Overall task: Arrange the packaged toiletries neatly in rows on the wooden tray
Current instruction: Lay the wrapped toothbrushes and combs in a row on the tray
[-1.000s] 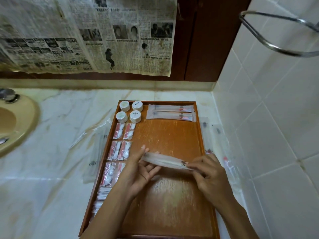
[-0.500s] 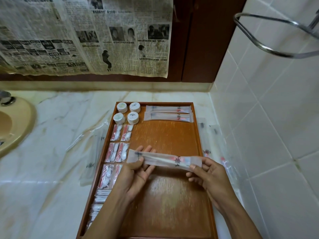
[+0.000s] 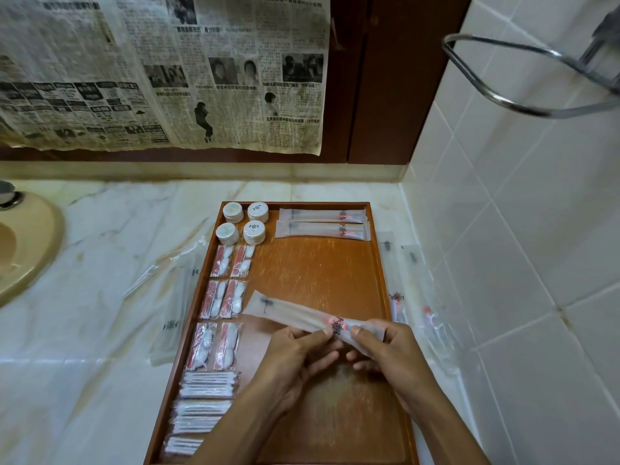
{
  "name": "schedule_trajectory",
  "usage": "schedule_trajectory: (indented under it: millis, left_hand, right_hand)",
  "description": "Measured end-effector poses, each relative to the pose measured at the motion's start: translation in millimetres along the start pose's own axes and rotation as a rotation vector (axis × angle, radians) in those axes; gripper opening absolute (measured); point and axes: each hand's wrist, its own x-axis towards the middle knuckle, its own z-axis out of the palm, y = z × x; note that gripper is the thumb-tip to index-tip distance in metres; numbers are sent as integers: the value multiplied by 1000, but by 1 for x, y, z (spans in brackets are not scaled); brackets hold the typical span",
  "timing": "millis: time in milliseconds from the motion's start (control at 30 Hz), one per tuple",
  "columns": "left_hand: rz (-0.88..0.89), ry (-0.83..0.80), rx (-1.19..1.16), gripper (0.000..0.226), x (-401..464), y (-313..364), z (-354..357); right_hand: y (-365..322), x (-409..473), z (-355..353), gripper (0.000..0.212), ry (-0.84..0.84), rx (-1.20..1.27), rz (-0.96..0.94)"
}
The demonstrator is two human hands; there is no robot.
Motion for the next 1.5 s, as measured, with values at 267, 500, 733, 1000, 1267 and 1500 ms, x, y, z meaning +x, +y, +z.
schedule_trajectory:
  millis: [267, 500, 733, 1000, 1267, 1500]
  left_hand:
    - [71, -6, 59, 14, 3, 0, 3]
    - [59, 14, 45, 7, 7, 0, 5]
    - [89, -58, 112, 21, 7, 0, 9]
    - [179, 53, 128, 17, 12, -2, 9]
    - [193, 45, 56, 33, 14, 2, 7]
    - [218, 32, 11, 25, 13, 14, 2]
  right_hand:
    - [-5, 1, -1, 17, 50, -89, -59]
    - [-3, 3, -3, 14, 18, -187, -130]
    - [0, 4, -5, 9, 44, -243, -139]
    - [3, 5, -2, 11, 53, -173, -40]
    - [2, 5, -5, 16, -24, -24, 55]
    - [4, 6, -7, 7, -34, -82, 60]
